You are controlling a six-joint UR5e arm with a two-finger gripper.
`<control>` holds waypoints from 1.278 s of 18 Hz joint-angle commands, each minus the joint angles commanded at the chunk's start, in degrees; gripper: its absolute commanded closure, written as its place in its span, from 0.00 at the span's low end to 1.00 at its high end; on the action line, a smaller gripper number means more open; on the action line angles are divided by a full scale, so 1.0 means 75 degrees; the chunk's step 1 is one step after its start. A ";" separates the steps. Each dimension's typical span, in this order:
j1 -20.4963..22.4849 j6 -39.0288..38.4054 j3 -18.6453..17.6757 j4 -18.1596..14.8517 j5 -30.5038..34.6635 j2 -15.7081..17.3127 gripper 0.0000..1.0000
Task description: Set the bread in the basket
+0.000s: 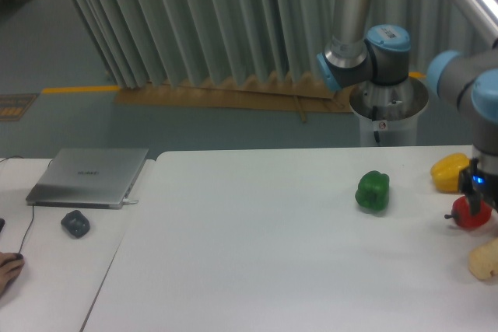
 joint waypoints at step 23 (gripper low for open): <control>0.0047 0.0035 -0.0246 0.0036 0.0398 -0.0481 0.98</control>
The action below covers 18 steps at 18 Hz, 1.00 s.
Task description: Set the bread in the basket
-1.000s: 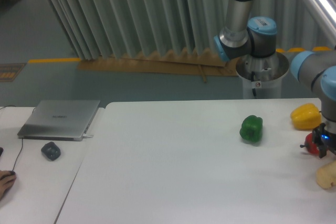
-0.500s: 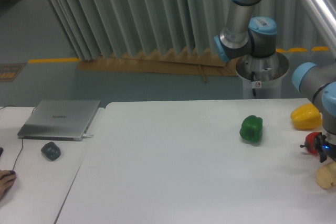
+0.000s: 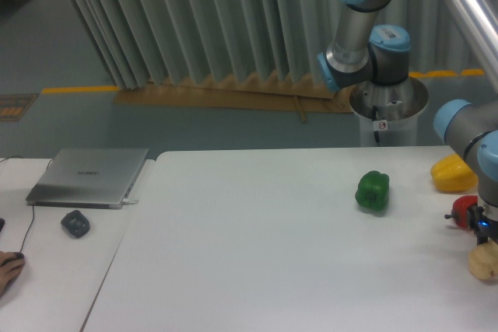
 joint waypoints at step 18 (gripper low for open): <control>0.0983 0.0279 0.0445 -0.1007 -0.0035 0.1535 1.00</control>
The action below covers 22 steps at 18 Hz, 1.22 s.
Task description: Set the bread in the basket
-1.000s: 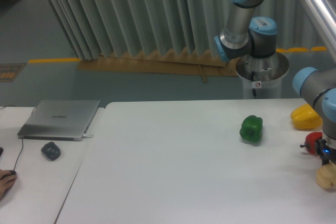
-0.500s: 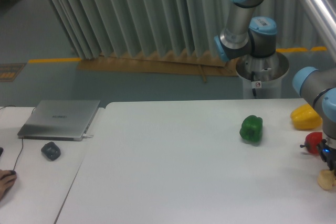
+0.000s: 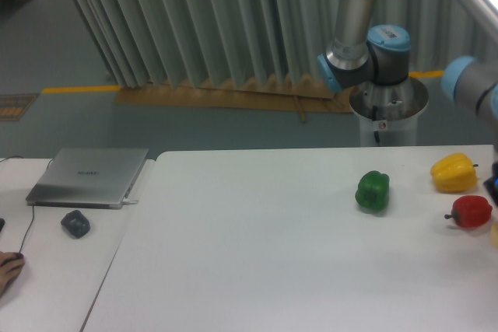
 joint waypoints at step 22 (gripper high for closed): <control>0.2158 0.4514 -0.0129 0.0374 -0.0469 -0.0890 1.00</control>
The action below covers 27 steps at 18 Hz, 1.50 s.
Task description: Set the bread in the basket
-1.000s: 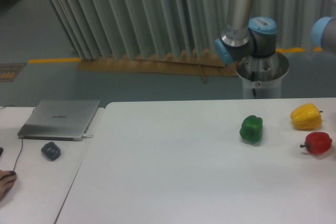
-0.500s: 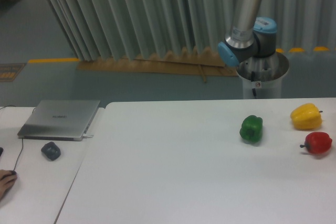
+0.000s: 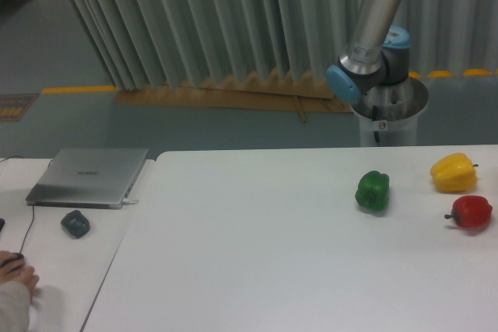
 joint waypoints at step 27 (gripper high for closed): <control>-0.0631 -0.0222 -0.0012 0.0911 -0.0012 -0.0888 0.00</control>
